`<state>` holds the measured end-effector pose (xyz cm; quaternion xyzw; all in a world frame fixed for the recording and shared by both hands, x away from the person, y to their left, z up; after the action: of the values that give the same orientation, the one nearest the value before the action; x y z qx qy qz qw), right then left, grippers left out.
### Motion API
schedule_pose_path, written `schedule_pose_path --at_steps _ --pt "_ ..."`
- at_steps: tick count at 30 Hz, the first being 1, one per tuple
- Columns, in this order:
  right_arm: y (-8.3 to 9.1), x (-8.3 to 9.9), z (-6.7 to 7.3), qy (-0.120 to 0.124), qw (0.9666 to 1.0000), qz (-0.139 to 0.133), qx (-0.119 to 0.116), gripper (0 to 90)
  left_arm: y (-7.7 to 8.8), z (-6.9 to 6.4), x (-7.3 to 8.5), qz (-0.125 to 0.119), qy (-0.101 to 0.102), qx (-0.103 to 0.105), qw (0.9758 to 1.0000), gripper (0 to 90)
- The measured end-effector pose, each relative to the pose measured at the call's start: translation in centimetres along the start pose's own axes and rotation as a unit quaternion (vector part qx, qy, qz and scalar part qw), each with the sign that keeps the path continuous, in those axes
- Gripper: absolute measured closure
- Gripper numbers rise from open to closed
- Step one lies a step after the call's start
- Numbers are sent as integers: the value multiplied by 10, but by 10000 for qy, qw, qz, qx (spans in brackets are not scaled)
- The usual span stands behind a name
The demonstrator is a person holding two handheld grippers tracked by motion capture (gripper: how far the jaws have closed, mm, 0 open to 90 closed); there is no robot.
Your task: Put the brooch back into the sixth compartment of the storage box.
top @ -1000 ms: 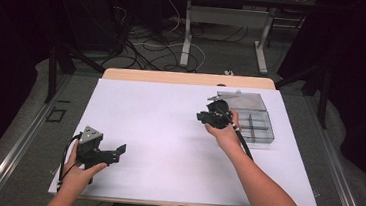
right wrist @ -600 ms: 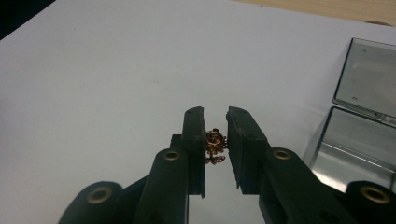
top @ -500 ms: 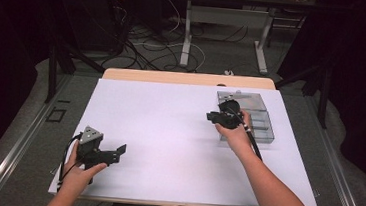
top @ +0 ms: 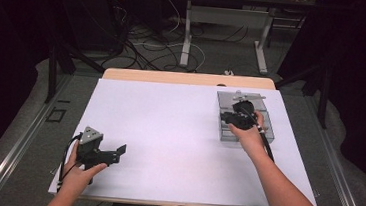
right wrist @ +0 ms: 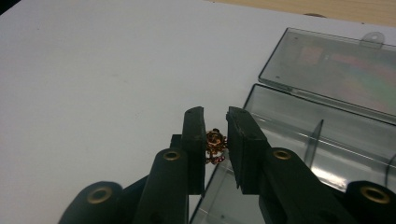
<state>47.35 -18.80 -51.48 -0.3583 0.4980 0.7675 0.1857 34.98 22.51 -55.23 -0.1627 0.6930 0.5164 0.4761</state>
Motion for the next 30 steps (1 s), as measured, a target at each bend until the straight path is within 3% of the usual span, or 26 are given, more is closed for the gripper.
schedule_pose_path --at_steps 16,30 --pt "12 14 -44 -294 9988 95 389 774 0 -1 1 39 8 -6 10000 23" --pt "16 22 -59 -449 9973 237 530 774 0 0 1 46 -15 -4 10000 23"
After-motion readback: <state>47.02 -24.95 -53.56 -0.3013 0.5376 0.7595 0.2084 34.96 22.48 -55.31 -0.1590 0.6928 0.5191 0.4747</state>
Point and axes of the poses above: each handheld gripper's, and its own axes: y roughly backward along the jaws, x roughly out of its underside, z roughly to its left, the point moved 5 cm from there along -y, roughly forward along the jaws, and after that the axes turned 7 degrees about -y, right-handed, at the moved point
